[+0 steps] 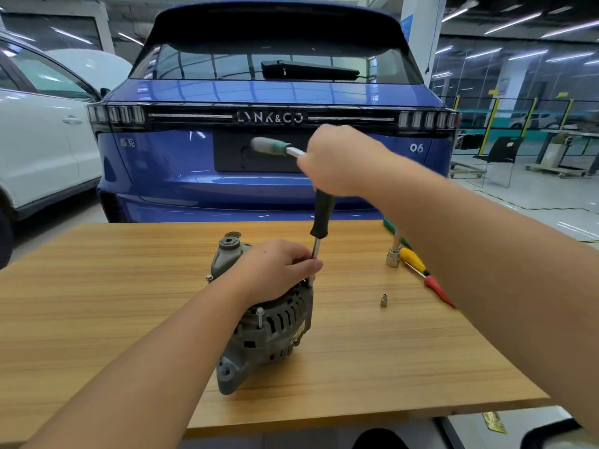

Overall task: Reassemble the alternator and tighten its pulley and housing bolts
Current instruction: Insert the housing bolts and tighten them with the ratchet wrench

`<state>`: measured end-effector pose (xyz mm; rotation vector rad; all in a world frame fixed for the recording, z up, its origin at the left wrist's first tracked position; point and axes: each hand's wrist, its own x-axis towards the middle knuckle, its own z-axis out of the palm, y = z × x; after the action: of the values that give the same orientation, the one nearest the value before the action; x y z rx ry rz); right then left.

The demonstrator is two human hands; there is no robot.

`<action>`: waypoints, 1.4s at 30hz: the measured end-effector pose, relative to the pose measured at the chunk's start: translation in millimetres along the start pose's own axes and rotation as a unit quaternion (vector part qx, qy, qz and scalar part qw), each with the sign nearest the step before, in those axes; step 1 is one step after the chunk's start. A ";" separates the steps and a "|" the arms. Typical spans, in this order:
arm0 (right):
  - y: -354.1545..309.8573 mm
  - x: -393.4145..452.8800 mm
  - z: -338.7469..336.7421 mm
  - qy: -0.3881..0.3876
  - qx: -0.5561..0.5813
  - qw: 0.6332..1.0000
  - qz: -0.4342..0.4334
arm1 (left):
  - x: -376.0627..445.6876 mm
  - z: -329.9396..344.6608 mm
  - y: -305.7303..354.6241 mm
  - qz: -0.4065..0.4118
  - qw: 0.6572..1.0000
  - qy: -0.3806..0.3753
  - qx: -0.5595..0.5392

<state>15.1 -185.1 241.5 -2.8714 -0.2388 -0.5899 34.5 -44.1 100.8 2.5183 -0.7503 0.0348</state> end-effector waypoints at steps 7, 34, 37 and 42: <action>21.2 -14.1 20.0 -0.113 0.749 0.615 0.217 | 1.9 -0.1 -0.6 0.002 1.000 0.003 0.015; 37.1 -15.6 61.9 0.005 0.736 0.671 0.086 | 0.6 -2.3 6.0 -0.029 0.999 -0.004 0.018; 34.0 -14.4 63.9 -0.043 0.783 0.616 0.075 | -0.2 -2.5 6.1 -0.024 1.000 -0.002 0.014; 30.4 -13.9 70.1 -0.048 0.791 0.610 0.021 | -1.1 -2.3 4.7 -0.029 1.000 0.003 0.004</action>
<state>34.5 -200.2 167.9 -1.1129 -0.4053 -0.0190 31.4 -45.9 104.8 2.5455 -0.6762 0.0262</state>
